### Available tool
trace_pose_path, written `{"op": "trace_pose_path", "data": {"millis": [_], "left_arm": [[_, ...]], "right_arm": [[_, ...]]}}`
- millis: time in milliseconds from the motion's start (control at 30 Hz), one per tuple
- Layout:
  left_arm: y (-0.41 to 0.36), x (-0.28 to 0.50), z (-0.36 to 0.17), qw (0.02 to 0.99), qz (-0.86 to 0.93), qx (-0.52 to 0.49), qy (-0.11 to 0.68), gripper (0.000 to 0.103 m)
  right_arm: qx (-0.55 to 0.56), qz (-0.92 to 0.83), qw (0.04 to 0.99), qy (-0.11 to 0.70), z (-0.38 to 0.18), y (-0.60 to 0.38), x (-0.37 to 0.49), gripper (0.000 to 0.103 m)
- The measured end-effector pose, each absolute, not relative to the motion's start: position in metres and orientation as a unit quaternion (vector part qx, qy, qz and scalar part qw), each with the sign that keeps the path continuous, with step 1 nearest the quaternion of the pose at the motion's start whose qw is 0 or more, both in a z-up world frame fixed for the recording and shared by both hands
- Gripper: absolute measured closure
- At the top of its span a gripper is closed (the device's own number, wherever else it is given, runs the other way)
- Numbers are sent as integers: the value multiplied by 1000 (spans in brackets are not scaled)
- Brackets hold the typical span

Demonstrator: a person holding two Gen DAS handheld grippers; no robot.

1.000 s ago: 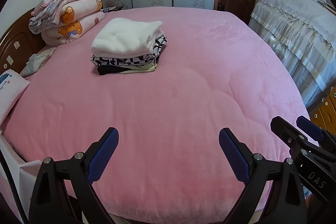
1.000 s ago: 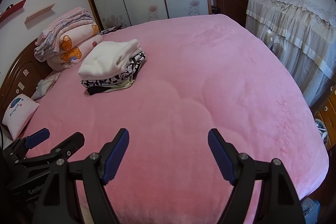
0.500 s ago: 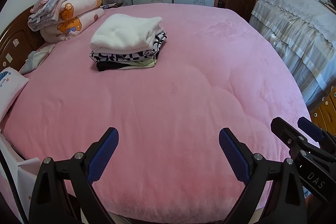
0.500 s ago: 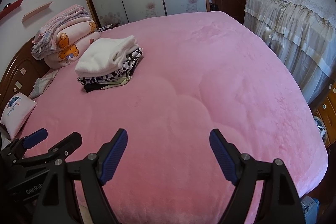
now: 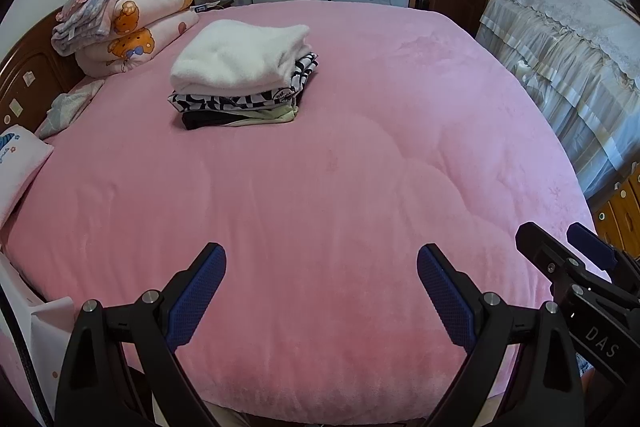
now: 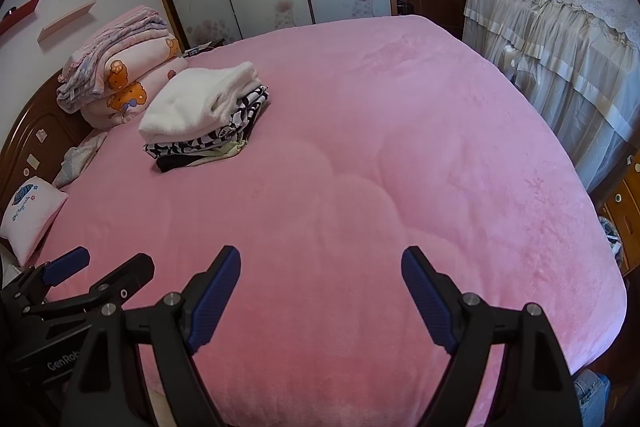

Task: Fold large clothes

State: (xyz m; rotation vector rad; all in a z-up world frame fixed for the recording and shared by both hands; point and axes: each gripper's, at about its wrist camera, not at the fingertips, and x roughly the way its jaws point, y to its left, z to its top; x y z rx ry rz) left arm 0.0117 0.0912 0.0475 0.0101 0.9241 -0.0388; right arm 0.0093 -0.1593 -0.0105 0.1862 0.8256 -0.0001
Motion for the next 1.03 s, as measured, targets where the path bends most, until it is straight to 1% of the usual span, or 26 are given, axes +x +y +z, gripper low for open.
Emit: {"op": "trace_pose_path", "data": {"millis": [1033], "left_arm": [[95, 12, 40, 889, -16, 6, 457, 7]], "right_arm": [[91, -2, 909, 406, -18, -158, 9, 20]]}}
